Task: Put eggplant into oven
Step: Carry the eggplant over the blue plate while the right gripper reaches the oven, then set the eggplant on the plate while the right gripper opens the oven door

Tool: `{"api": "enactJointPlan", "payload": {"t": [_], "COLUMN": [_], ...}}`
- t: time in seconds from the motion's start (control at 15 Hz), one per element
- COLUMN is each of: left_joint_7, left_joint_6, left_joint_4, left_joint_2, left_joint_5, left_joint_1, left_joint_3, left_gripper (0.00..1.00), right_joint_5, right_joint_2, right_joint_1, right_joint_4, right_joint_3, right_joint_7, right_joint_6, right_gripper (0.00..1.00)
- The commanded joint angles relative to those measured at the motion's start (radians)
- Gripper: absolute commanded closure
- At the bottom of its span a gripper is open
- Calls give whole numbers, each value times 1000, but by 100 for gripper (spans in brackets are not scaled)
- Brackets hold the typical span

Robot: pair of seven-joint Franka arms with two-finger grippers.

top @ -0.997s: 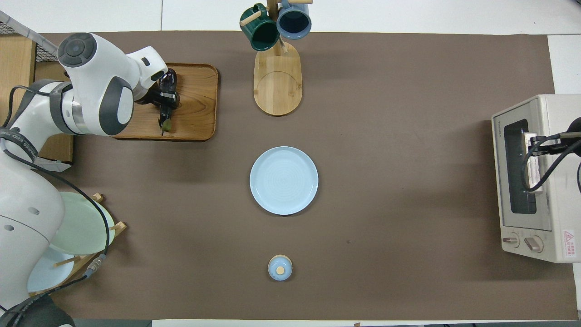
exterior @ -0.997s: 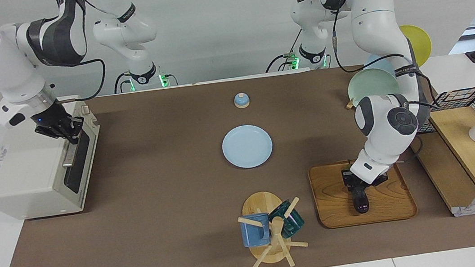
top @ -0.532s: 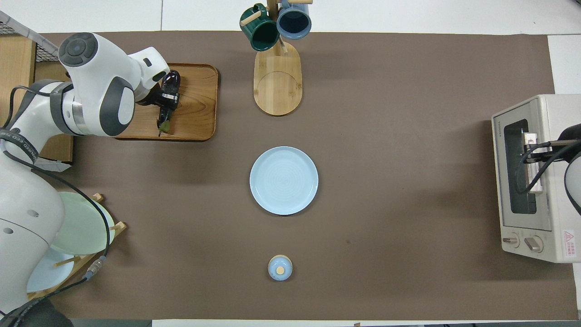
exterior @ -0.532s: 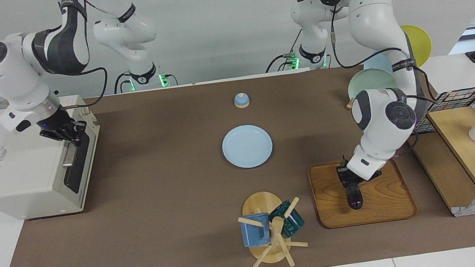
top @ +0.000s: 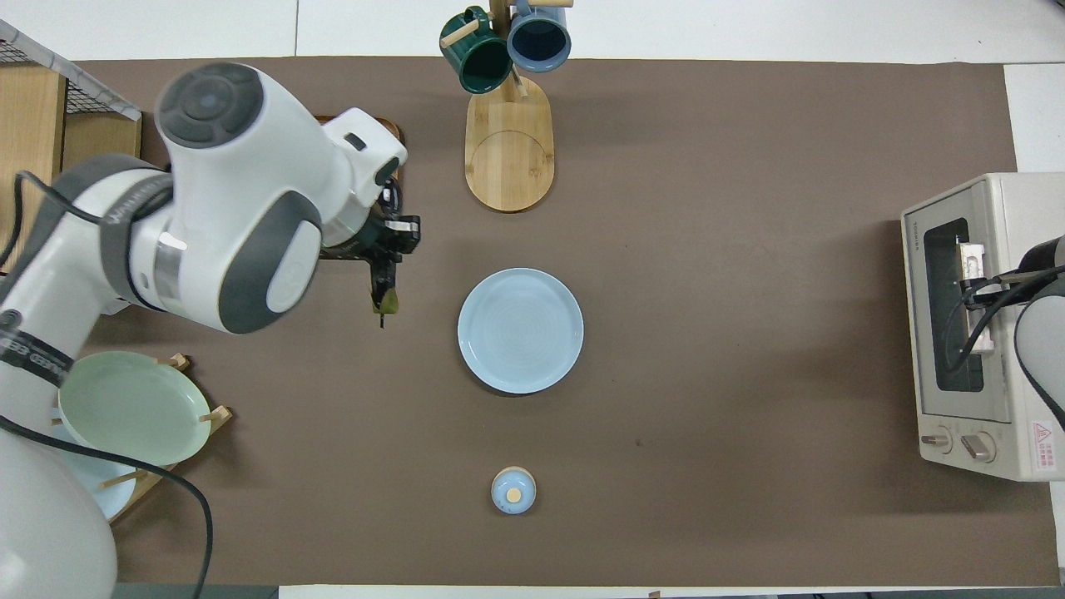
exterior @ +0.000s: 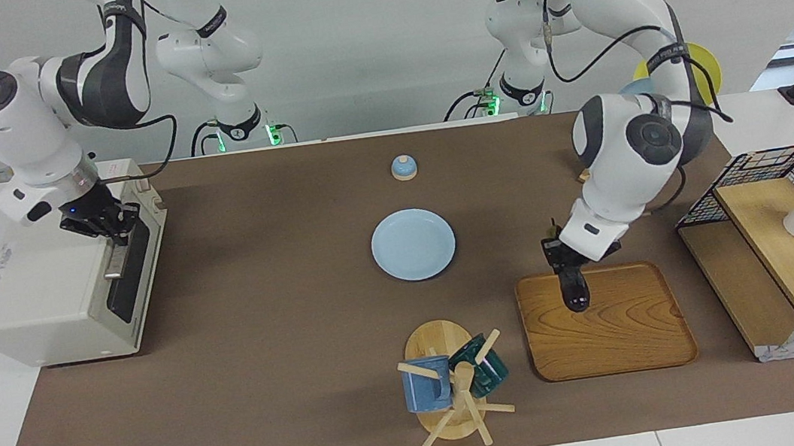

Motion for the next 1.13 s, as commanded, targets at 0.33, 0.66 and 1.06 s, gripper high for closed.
{"api": "enactJointPlan", "payload": {"t": [0.33, 0.66, 1.06], "left_joint_7": [-267, -320, -309], "left_joint_6": [446, 543, 542], "left_joint_4": [-334, -382, -380], "left_joint_2": [-25, 20, 24], "left_joint_5": [-28, -28, -28], "left_joint_1": [-274, -332, -320], "left_joint_3": [20, 21, 23], "left_gripper": [100, 100, 72], "right_joint_5": [9, 32, 38], "right_joint_2": [-21, 33, 99], "right_joint_1": [-5, 84, 98], "right_joint_4": [-111, -128, -148], "right_joint_3": [13, 13, 21], "right_joint_7": [-23, 13, 42], "right_joint_6": [127, 223, 333], "right_gripper": [100, 100, 100]}}
